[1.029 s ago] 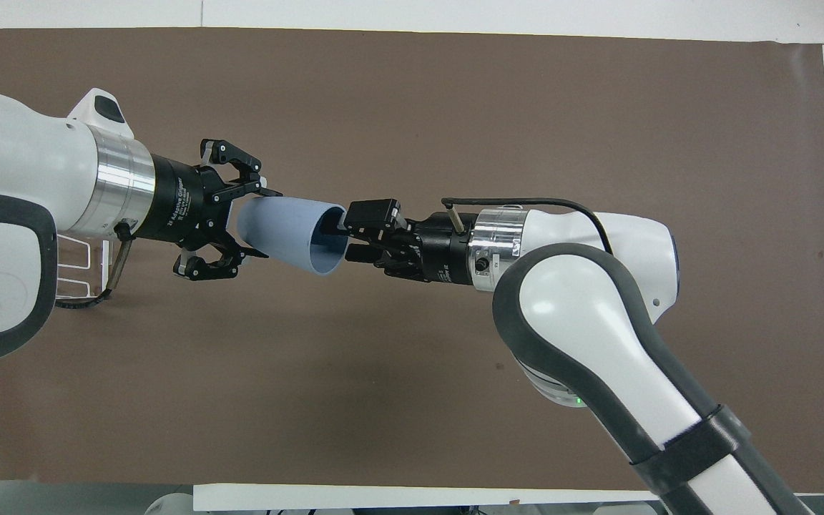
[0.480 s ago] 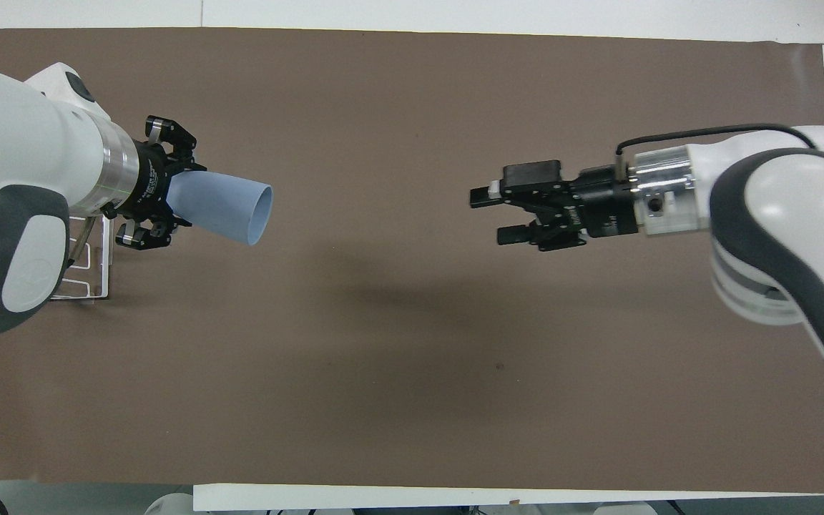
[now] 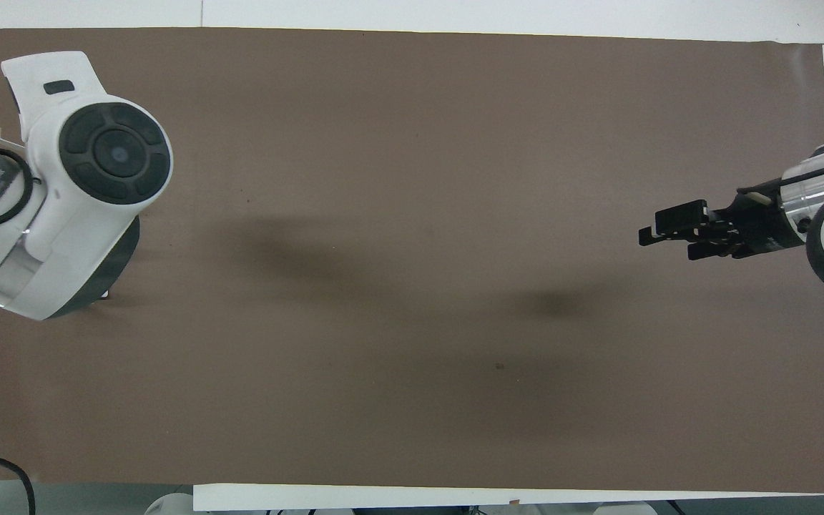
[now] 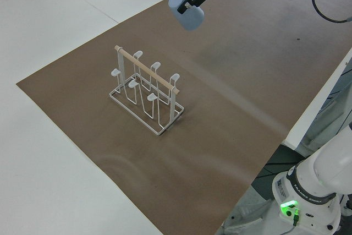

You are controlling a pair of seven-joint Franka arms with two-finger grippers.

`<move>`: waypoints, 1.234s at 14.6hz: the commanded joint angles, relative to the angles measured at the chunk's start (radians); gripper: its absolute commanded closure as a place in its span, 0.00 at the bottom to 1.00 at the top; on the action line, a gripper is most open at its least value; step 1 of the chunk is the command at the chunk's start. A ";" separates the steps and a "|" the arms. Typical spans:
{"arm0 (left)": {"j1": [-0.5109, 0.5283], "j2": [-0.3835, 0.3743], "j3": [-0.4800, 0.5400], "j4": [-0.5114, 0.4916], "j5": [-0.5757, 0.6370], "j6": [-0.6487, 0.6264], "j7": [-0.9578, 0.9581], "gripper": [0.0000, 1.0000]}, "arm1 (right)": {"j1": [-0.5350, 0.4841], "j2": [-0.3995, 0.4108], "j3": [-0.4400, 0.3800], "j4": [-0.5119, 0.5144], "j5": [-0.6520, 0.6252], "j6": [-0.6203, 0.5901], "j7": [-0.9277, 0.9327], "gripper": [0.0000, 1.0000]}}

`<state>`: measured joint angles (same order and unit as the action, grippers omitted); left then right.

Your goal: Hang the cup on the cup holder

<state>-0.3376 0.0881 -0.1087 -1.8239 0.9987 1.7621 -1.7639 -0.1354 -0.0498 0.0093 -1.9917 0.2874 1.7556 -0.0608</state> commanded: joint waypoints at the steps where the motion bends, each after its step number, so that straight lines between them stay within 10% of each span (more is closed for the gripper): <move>1: -0.024 0.070 0.004 0.012 0.219 -0.094 -0.109 1.00 | -0.023 -0.022 0.012 0.034 -0.158 -0.018 -0.002 0.01; 7: -0.001 0.223 0.009 0.015 0.481 -0.240 -0.316 1.00 | -0.029 -0.010 0.012 0.290 -0.368 -0.217 -0.001 0.01; 18: 0.068 0.242 0.001 -0.032 0.468 -0.205 -0.384 1.00 | -0.023 0.010 0.024 0.447 -0.398 -0.372 -0.013 0.01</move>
<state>-0.2788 0.3430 -0.0997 -1.8327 1.4660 1.5393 -2.1309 -0.1508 -0.0613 0.0257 -1.5885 -0.1269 1.3990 -0.0608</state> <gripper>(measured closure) 0.330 0.004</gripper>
